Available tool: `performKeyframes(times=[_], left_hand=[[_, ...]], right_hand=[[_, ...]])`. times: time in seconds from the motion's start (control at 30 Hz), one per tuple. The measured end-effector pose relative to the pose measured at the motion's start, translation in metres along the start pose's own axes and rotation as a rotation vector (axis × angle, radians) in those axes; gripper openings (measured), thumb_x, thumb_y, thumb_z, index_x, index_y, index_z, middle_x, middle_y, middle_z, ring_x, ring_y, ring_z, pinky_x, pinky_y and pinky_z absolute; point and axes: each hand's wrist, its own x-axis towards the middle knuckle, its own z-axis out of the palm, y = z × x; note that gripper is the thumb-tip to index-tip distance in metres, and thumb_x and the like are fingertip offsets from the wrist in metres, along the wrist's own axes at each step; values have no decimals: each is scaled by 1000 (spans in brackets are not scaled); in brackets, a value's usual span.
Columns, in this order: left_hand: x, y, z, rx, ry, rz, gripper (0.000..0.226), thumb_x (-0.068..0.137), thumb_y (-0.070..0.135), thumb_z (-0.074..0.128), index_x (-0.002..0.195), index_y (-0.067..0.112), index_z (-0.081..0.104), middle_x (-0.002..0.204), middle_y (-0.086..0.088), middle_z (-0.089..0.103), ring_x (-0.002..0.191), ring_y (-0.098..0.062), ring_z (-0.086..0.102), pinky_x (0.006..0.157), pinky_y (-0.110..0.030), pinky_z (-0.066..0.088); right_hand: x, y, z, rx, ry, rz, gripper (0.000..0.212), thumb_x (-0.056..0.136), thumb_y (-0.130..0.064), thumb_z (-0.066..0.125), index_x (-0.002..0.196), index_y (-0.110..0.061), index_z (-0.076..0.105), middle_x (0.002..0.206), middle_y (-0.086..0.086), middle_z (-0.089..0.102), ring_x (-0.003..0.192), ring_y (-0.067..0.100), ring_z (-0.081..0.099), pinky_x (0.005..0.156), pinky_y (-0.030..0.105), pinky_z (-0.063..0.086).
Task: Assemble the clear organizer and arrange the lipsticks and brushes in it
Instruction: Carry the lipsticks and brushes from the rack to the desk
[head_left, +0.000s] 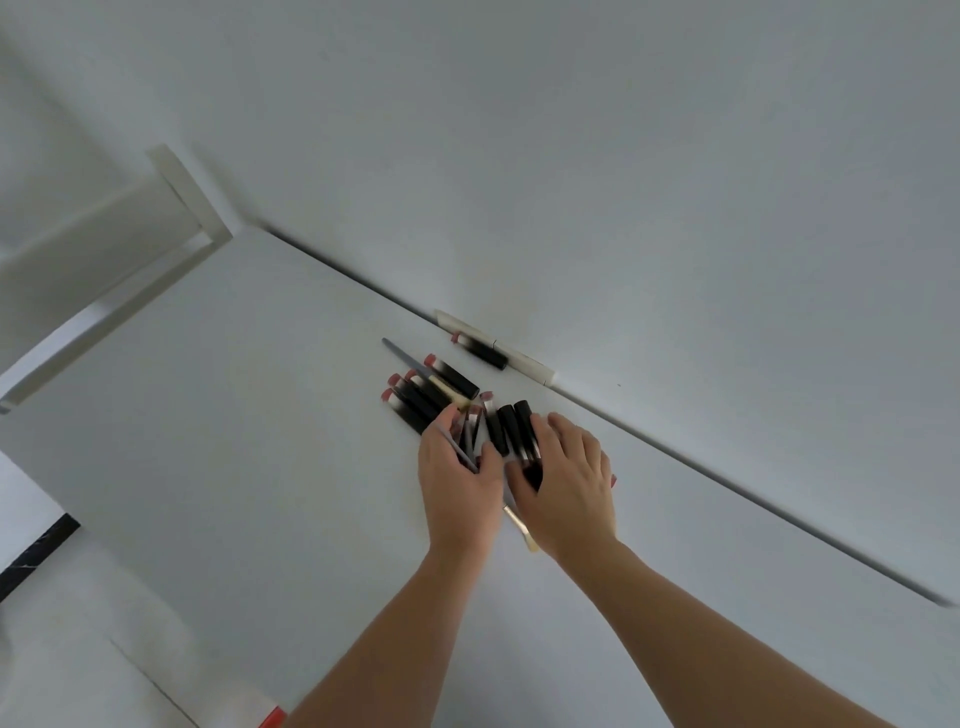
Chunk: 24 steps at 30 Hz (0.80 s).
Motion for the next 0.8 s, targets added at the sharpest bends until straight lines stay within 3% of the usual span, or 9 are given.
performKeyframes(times=[0.1, 0.23, 0.33, 0.47, 0.67, 0.8], left_hand=[[1, -1, 1, 43, 26, 31, 50, 89, 18, 71, 133, 30, 50, 115, 25, 53, 118, -8, 55, 103, -41, 50], [1, 0, 0, 218, 93, 27, 54, 86, 21, 74, 136, 16, 54, 114, 7, 59, 115, -17, 53, 105, -36, 38], [0, 1, -2, 295, 100, 22, 52, 86, 30, 73, 133, 17, 55, 109, 7, 58, 107, -16, 53, 97, -29, 31], [1, 2, -3, 383, 140, 18, 40, 84, 42, 72, 115, 20, 59, 94, 8, 55, 92, -17, 53, 86, -30, 32], [1, 1, -2, 525, 114, -55, 53, 78, 60, 68, 109, 20, 56, 102, 6, 57, 98, -21, 52, 90, -35, 35], [6, 4, -4, 524, 89, -115, 53, 79, 62, 67, 109, 20, 55, 104, 4, 58, 100, -21, 51, 92, -36, 34]], right_hand=[[0, 2, 0, 21, -39, 10, 59, 93, -42, 57, 146, -18, 47, 149, 6, 48, 139, 28, 39, 117, 43, 31], [-2, 3, -1, 32, -84, 18, 63, 93, -45, 54, 149, -19, 42, 153, 4, 43, 143, 27, 33, 120, 42, 24], [-3, 2, -2, 49, -90, 24, 61, 94, -44, 52, 149, -20, 42, 152, 3, 44, 143, 26, 33, 120, 42, 24], [-4, 1, -4, 49, -96, 18, 58, 97, -46, 40, 149, -20, 43, 151, 4, 45, 142, 26, 34, 119, 43, 26], [-6, 2, -5, 25, -92, 11, 56, 99, -45, 40, 149, -21, 44, 152, 3, 45, 142, 25, 34, 119, 40, 22], [-5, 3, -5, 13, -105, 18, 59, 99, -50, 36, 151, -23, 40, 154, 2, 42, 143, 23, 30, 120, 39, 19]])
